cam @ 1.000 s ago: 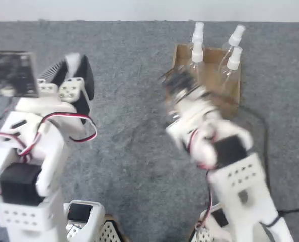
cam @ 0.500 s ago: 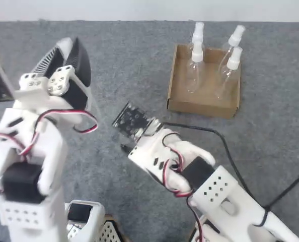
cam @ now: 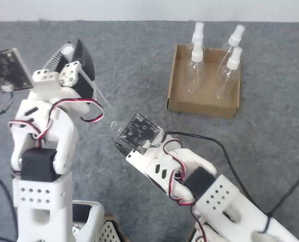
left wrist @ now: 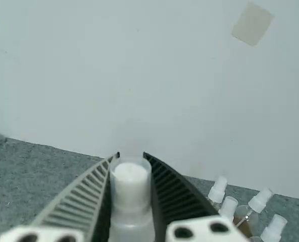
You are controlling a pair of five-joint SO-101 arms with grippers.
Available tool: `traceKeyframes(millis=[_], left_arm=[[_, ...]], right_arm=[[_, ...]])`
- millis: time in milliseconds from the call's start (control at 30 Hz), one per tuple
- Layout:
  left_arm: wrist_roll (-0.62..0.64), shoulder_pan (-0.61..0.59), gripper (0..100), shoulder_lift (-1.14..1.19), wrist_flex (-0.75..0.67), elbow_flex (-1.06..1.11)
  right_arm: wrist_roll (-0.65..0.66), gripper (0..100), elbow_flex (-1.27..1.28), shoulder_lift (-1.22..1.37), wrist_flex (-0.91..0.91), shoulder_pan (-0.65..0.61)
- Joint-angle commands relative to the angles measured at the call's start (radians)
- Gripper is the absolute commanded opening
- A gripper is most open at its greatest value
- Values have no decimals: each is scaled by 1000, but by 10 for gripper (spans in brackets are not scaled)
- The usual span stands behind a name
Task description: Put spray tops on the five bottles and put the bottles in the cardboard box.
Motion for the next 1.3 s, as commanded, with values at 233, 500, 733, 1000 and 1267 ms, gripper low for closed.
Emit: traceKeyframes(millis=[233,500,733,1000,1267], left_arm=[[9,92,15,-21,157,-124],[9,94,15,-23,129,-7],[6,89,15,-23,74,-2],[5,203,15,-23,201,110],[-117,204,20,-23,207,229]], right_arm=[[-15,6,72,-54,-120,51],[-15,6,74,-56,-117,51],[-15,6,74,-56,-110,51],[-117,6,77,-58,-154,51],[-184,6,209,-125,-360,51]])
